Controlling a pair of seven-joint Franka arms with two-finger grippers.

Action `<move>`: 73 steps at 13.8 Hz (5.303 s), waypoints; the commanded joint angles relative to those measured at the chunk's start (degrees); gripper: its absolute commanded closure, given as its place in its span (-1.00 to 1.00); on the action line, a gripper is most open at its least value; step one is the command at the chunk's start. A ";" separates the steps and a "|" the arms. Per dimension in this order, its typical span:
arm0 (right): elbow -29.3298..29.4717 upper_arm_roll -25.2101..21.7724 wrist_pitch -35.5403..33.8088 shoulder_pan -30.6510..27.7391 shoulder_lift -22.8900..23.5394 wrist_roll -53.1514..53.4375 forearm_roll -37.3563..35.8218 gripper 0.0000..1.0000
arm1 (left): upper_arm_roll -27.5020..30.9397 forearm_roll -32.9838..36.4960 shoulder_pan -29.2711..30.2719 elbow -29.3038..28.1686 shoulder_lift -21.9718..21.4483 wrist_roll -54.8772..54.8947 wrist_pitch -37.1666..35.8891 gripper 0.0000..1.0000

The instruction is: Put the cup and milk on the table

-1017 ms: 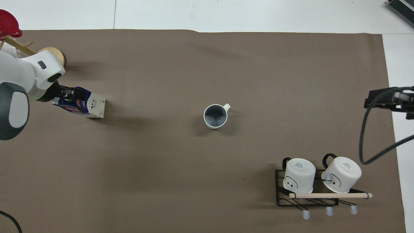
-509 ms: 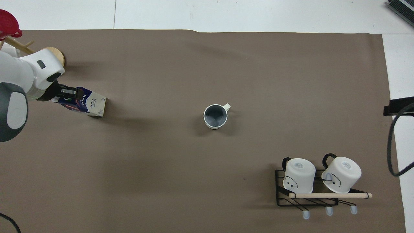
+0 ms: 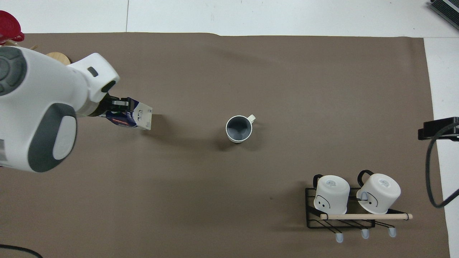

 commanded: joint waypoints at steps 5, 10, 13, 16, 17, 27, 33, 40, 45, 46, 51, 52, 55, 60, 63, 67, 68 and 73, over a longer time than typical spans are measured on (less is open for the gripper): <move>-3.06 0.31 -0.26 0.05 -2.44 -1.32 0.96 -1.00 | 0.91 0.06 -12.49 0.03 1.01 -15.56 -0.71 0.55; -2.11 0.23 -2.01 -0.03 -1.75 -1.76 0.43 -1.00 | 1.00 0.32 -17.51 1.34 4.61 -23.56 3.68 0.55; -2.45 0.31 -2.01 0.05 -2.18 -1.67 0.61 -1.00 | 1.00 0.32 -19.53 3.28 6.63 -25.77 3.78 0.55; -2.63 0.31 -2.10 0.05 -2.36 -1.58 0.78 -1.00 | 0.91 0.32 -19.71 3.37 6.90 -25.78 3.86 0.49; -2.63 0.31 -2.02 0.05 -2.36 -1.58 0.78 -1.00 | 0.91 0.32 -19.71 3.28 6.90 -25.78 3.95 0.43; -2.63 0.22 -1.75 0.05 -2.36 -1.67 1.57 -1.00 | 1.00 1.29 -18.75 3.28 8.22 -25.34 6.41 -0.32; -2.36 0.40 -1.93 0.14 -2.27 -1.93 2.01 -1.00 | 1.61 2.34 -18.66 3.28 7.08 -25.16 5.45 -1.00; 2.65 0.93 -4.04 0.23 1.16 -1.50 2.01 -1.00 | 1.70 2.08 -11.73 2.66 -3.10 -15.62 -5.96 -1.00; 1.59 0.93 -2.63 0.32 0.37 -1.32 1.92 -1.00 | 1.79 1.82 -4.70 2.66 -8.21 -1.56 -12.74 -1.00; 1.24 0.84 -2.63 0.40 0.19 -1.14 2.01 -1.00 | 1.79 1.55 -2.25 2.75 -9.00 2.13 -13.18 -1.00; 0.54 0.75 -2.28 0.32 -0.16 -1.76 1.84 -1.00 | 2.32 1.55 4.62 10.11 -9.89 12.00 -20.99 -1.00; 0.54 0.75 -2.28 0.32 -0.16 -1.76 1.92 -1.00 | 2.32 1.46 6.11 12.75 -9.45 12.62 -23.27 -1.00; 0.54 0.75 -2.28 0.32 -0.16 -1.76 1.75 -1.00 | 2.41 -0.55 9.63 18.46 -6.47 16.05 -28.46 -1.00; 0.10 0.66 -2.28 0.32 -0.51 -1.76 1.57 -1.00 | 2.41 -0.91 11.75 24.29 -3.21 17.73 -32.52 -1.00; 0.10 0.75 -2.28 0.32 -0.51 -1.76 1.57 -1.00 | 2.50 -0.82 11.66 24.11 -3.82 17.55 -32.26 -1.00; 0.10 0.66 -2.28 0.32 -0.51 -1.76 1.40 -1.00 | 2.50 -0.82 11.84 22.44 -5.14 16.94 -32.26 -1.00; 0.10 0.66 -2.28 0.32 -0.51 -1.76 1.40 -1.00 | 2.50 -0.91 11.84 22.09 -5.31 16.94 -32.61 -1.00; 0.01 0.66 -2.28 0.32 -0.51 -1.76 1.40 -1.00 | 2.50 -0.91 12.45 19.54 -6.90 17.29 -32.35 -1.00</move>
